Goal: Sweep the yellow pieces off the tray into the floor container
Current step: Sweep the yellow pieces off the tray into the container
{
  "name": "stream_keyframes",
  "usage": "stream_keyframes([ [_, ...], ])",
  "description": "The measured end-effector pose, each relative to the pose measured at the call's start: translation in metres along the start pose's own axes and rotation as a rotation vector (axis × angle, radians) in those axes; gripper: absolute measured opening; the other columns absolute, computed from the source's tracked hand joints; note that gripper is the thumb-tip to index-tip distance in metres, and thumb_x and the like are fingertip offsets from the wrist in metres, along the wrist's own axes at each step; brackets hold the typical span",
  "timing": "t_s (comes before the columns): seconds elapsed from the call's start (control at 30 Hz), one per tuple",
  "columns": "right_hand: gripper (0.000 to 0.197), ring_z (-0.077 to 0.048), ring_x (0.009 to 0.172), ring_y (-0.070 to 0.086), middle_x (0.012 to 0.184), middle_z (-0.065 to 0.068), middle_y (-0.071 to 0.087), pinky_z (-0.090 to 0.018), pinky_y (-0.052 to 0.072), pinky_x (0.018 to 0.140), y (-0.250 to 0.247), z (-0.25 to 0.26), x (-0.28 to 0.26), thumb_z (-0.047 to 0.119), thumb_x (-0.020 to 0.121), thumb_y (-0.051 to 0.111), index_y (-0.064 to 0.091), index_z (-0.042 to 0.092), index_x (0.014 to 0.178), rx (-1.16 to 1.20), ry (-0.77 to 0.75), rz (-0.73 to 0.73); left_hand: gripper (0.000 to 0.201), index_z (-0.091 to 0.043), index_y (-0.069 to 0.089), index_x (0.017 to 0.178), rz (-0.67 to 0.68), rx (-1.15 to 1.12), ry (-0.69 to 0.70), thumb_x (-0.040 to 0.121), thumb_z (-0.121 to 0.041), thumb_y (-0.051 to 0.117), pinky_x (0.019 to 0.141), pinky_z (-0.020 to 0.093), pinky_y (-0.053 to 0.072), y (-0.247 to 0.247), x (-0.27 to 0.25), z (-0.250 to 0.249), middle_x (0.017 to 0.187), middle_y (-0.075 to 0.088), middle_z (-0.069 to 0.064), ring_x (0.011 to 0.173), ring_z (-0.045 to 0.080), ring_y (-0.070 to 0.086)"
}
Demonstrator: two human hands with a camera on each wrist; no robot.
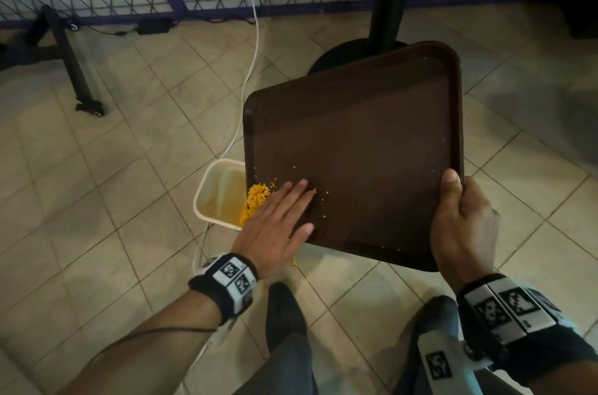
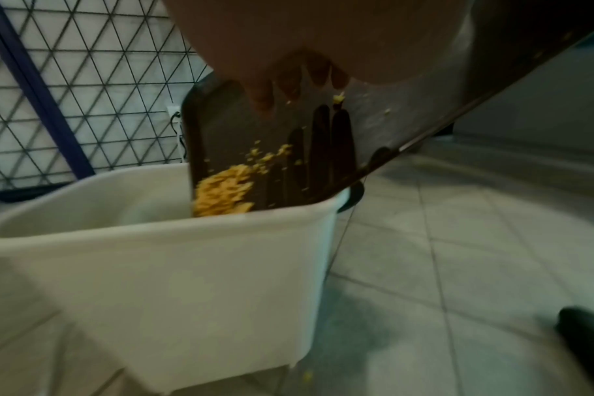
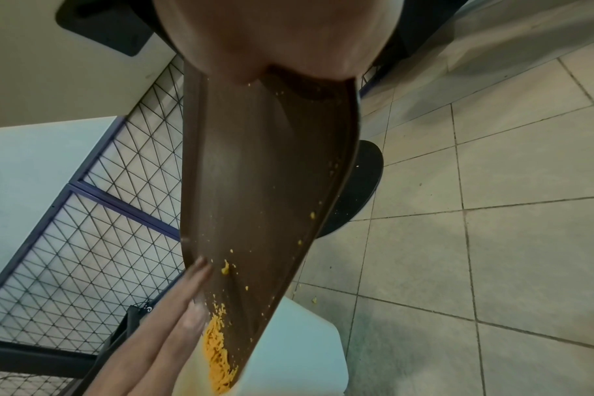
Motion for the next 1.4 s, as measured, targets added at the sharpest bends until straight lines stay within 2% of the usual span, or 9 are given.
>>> stream_keyframes([
  [0.17, 0.044, -0.02, 0.064, 0.052, 0.071, -0.004, 0.057, -0.042, 0.045, 0.063, 0.002, 0.0, -0.001, 0.041, 0.103, 0.032, 0.057, 0.006, 0.091, 0.018, 0.005, 0.011, 0.066, -0.028, -0.011, 0.153, -0.057, -0.087, -0.061, 0.1, -0.058, 0.015, 0.119, 0.029, -0.004, 0.013, 0.024, -0.029, 0.161, -0.021, -0.009, 0.148, 0.008, -0.017],
  [0.37, 0.045, -0.026, 0.068, 0.055, 0.073, -0.007, 0.059, -0.046, 0.048, 0.064, 0.002, -0.003, 0.001, 0.042, 0.103, 0.032, 0.056, 0.007, 0.089, 0.025, 0.018, -0.003, 0.089, -0.019, -0.005, 0.156, 0.031, -0.232, -0.438, 0.088, -0.075, -0.001, 0.123, 0.039, 0.005, 0.036, 0.008, 0.013, 0.163, -0.014, -0.001, 0.151, 0.016, -0.005],
  [0.5, 0.045, -0.027, 0.067, 0.055, 0.072, -0.008, 0.059, -0.047, 0.048, 0.064, 0.001, -0.003, 0.0, 0.042, 0.103, 0.032, 0.056, 0.006, 0.089, 0.021, 0.014, -0.004, 0.074, -0.025, -0.015, 0.154, -0.072, -0.195, -0.155, 0.097, -0.065, 0.011, 0.12, 0.029, -0.009, 0.017, 0.017, -0.037, 0.161, -0.025, -0.006, 0.147, 0.008, -0.022],
  [0.6, 0.044, -0.028, 0.069, 0.056, 0.074, -0.009, 0.06, -0.046, 0.048, 0.064, 0.001, -0.001, 0.0, 0.04, 0.103, 0.032, 0.057, 0.005, 0.091, 0.031, 0.016, 0.003, 0.073, -0.026, -0.019, 0.152, 0.021, -0.083, 0.051, 0.098, -0.064, 0.012, 0.12, 0.032, -0.011, 0.026, 0.014, -0.061, 0.158, -0.03, -0.007, 0.145, 0.006, -0.027],
  [0.8, 0.045, -0.029, 0.072, 0.056, 0.074, -0.006, 0.059, -0.046, 0.048, 0.066, 0.0, -0.001, -0.001, 0.041, 0.103, 0.032, 0.057, 0.006, 0.093, 0.03, 0.029, 0.009, 0.08, -0.022, -0.009, 0.155, 0.107, -0.131, -0.385, 0.092, -0.07, 0.002, 0.122, 0.035, -0.002, 0.043, -0.004, 0.014, 0.158, -0.023, -0.006, 0.15, 0.013, -0.012],
  [0.93, 0.046, -0.031, 0.072, 0.058, 0.077, -0.01, 0.061, -0.052, 0.051, 0.067, 0.001, -0.001, -0.002, 0.044, 0.102, 0.031, 0.057, 0.007, 0.094, 0.023, 0.028, 0.002, 0.074, -0.026, -0.014, 0.154, 0.027, -0.129, -0.199, 0.096, -0.065, 0.007, 0.12, 0.031, -0.008, 0.026, -0.006, -0.016, 0.16, -0.026, -0.007, 0.147, 0.008, -0.021],
  [1.07, 0.045, -0.031, 0.071, 0.058, 0.077, -0.012, 0.061, -0.049, 0.05, 0.066, 0.001, 0.001, -0.001, 0.042, 0.103, 0.032, 0.057, 0.006, 0.093, 0.027, 0.021, -0.004, 0.071, -0.026, -0.016, 0.153, 0.146, -0.001, 0.11, 0.097, -0.065, 0.005, 0.122, 0.037, -0.005, 0.039, -0.014, -0.051, 0.16, -0.026, -0.005, 0.147, 0.009, -0.023],
  [1.23, 0.045, -0.03, 0.068, 0.057, 0.074, -0.011, 0.061, -0.048, 0.049, 0.063, -0.001, 0.001, -0.002, 0.041, 0.103, 0.032, 0.056, 0.005, 0.092, 0.027, 0.009, -0.002, 0.08, -0.023, -0.006, 0.155, 0.221, 0.021, -0.276, 0.09, -0.069, -0.006, 0.121, 0.036, -0.007, 0.047, -0.028, 0.014, 0.164, -0.012, -0.001, 0.147, 0.012, -0.018],
  [1.4, 0.044, -0.027, 0.068, 0.057, 0.073, -0.006, 0.059, -0.047, 0.049, 0.064, 0.0, 0.001, -0.002, 0.042, 0.103, 0.032, 0.057, 0.007, 0.094, 0.035, 0.021, 0.008, 0.074, -0.02, 0.001, 0.156, -0.017, 0.017, -0.226, 0.097, -0.065, 0.004, 0.122, 0.037, 0.004, 0.005, 0.013, 0.023, 0.164, -0.009, -0.001, 0.15, 0.015, -0.005],
])
Point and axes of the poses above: each hand's wrist, its own x-axis towards the middle knuckle, its own y-axis out of the palm, z = x × y, the point moved 1 cm from there along x, towards the middle knuckle
